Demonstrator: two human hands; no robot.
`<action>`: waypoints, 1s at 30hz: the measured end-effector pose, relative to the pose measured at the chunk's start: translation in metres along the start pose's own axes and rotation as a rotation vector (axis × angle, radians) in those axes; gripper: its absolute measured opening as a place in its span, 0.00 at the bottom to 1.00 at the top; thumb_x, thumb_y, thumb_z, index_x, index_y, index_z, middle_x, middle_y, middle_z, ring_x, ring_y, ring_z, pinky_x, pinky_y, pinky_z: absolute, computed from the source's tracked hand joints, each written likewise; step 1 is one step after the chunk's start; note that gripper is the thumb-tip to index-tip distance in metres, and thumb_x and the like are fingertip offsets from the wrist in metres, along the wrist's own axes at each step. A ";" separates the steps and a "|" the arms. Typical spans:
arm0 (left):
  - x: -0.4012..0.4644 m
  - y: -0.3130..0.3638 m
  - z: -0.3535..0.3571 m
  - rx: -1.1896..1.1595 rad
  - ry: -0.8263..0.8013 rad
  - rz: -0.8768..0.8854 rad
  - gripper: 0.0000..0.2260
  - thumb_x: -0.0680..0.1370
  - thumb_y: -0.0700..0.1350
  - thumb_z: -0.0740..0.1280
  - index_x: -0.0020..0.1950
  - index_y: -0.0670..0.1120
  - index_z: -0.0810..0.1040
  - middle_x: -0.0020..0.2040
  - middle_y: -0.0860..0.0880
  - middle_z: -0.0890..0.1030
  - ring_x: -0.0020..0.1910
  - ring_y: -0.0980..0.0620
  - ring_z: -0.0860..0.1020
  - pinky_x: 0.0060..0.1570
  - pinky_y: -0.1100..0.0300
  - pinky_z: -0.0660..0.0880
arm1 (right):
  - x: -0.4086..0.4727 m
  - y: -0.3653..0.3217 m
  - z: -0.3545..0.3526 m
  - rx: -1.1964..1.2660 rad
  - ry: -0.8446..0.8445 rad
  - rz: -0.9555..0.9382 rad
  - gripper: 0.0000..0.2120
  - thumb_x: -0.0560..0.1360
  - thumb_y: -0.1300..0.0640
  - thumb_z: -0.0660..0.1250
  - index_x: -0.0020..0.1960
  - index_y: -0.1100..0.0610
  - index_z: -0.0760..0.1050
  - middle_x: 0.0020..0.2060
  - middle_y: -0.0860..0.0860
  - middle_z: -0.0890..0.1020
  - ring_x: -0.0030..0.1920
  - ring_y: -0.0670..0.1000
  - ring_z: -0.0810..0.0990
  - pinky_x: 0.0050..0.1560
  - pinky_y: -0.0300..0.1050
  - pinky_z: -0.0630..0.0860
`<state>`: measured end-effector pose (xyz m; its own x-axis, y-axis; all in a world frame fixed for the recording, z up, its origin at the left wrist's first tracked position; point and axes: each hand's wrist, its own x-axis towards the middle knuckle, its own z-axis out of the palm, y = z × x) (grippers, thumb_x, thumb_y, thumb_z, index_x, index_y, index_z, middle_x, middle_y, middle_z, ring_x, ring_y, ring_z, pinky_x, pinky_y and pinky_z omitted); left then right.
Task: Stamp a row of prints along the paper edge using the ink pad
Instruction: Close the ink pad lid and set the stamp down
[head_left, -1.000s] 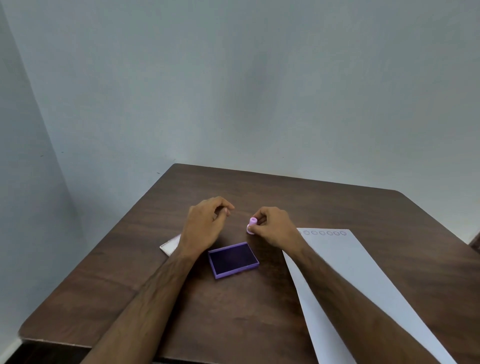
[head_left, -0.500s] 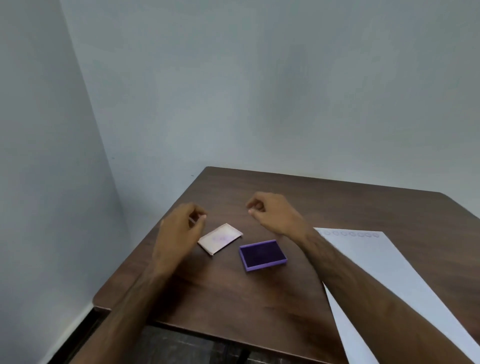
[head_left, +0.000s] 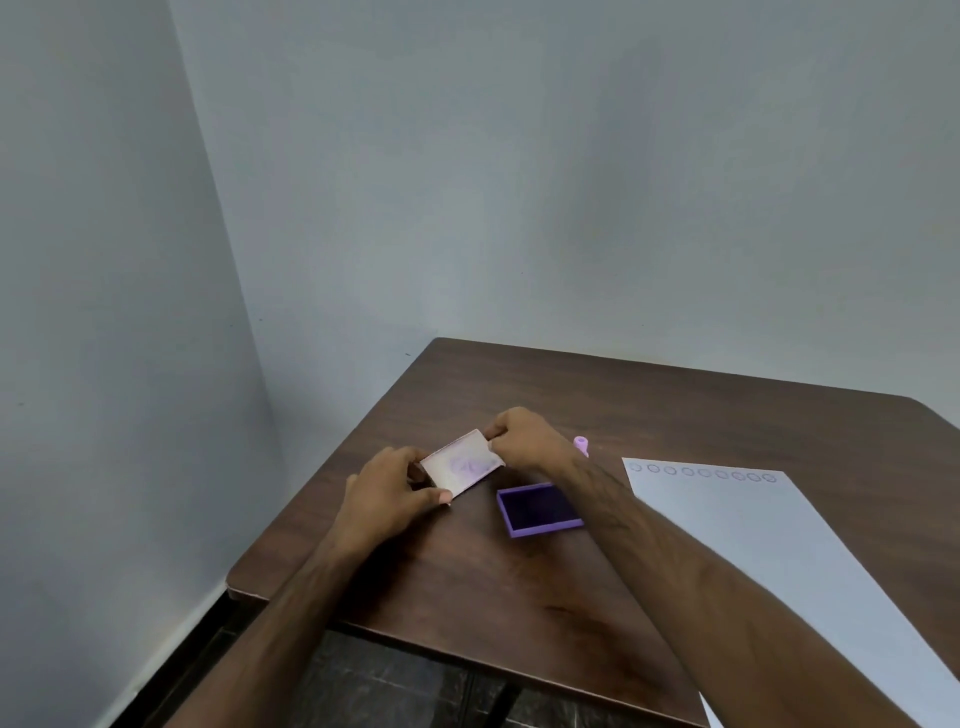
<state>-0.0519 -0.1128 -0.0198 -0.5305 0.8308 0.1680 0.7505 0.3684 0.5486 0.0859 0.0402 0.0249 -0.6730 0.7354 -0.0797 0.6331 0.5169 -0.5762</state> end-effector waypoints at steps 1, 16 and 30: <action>-0.001 0.000 0.000 -0.052 -0.003 0.016 0.25 0.68 0.56 0.78 0.63 0.54 0.79 0.49 0.56 0.81 0.47 0.57 0.79 0.54 0.53 0.76 | -0.001 0.000 -0.002 0.016 0.011 -0.010 0.14 0.80 0.65 0.62 0.64 0.62 0.80 0.63 0.57 0.83 0.60 0.54 0.81 0.63 0.49 0.79; -0.014 0.053 0.028 -0.303 0.258 0.341 0.09 0.74 0.37 0.74 0.53 0.43 0.84 0.48 0.51 0.84 0.44 0.60 0.81 0.44 0.74 0.76 | -0.081 0.058 -0.060 0.040 0.267 -0.149 0.03 0.78 0.60 0.71 0.50 0.53 0.82 0.47 0.47 0.83 0.43 0.40 0.80 0.33 0.26 0.73; -0.013 0.049 0.043 -0.063 0.218 0.426 0.07 0.76 0.37 0.71 0.51 0.47 0.82 0.50 0.50 0.83 0.43 0.58 0.76 0.42 0.73 0.71 | -0.087 0.080 -0.031 0.008 0.302 -0.112 0.09 0.77 0.64 0.70 0.55 0.55 0.82 0.58 0.52 0.85 0.53 0.51 0.84 0.50 0.40 0.82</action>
<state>0.0088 -0.0874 -0.0303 -0.2564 0.7932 0.5523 0.8971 -0.0176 0.4416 0.2068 0.0310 0.0107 -0.5937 0.7714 0.2291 0.5574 0.5996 -0.5742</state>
